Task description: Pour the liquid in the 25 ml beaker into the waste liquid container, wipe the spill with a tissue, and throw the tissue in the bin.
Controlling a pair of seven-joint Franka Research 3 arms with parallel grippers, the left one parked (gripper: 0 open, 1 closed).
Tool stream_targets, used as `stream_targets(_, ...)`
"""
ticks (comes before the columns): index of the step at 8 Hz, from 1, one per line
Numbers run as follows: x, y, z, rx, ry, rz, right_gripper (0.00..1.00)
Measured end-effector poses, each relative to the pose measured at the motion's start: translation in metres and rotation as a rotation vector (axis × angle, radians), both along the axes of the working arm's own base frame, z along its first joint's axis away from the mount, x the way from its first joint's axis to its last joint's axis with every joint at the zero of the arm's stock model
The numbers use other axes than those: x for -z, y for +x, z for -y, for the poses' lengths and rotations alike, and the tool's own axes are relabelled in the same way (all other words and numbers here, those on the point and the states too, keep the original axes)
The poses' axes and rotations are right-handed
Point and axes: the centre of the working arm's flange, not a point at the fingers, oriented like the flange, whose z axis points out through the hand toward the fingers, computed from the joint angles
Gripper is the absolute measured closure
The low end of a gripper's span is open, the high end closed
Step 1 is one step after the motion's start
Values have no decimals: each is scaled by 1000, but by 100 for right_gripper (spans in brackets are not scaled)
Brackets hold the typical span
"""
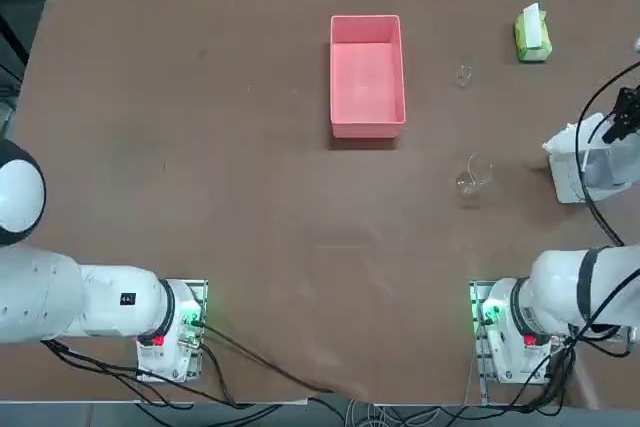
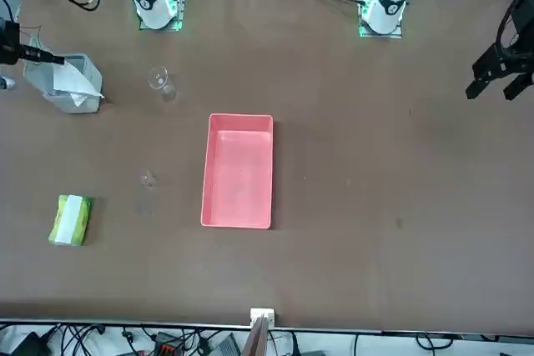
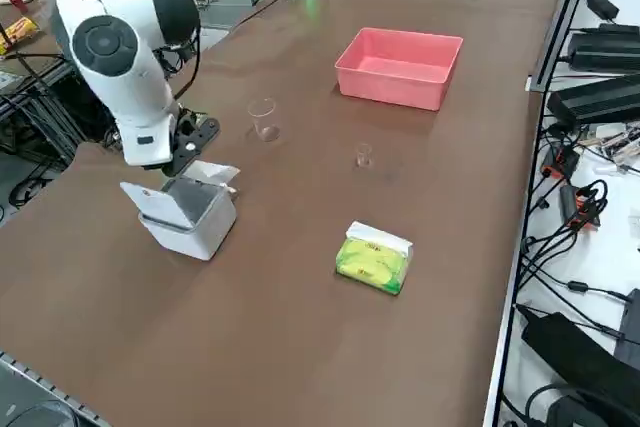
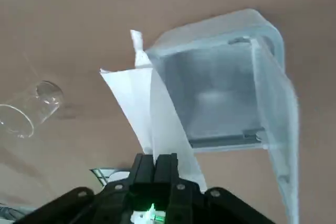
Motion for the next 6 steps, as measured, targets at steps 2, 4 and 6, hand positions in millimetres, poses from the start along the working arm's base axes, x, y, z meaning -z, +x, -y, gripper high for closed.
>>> stream_targets(2, -5, -12, 20, 11, -1, 13, 98)
stream_targets(4, -12, -21, 35, 14, -7, 19, 98)
stream_targets(6, -15, -23, 40, 20, -10, 23, 98)
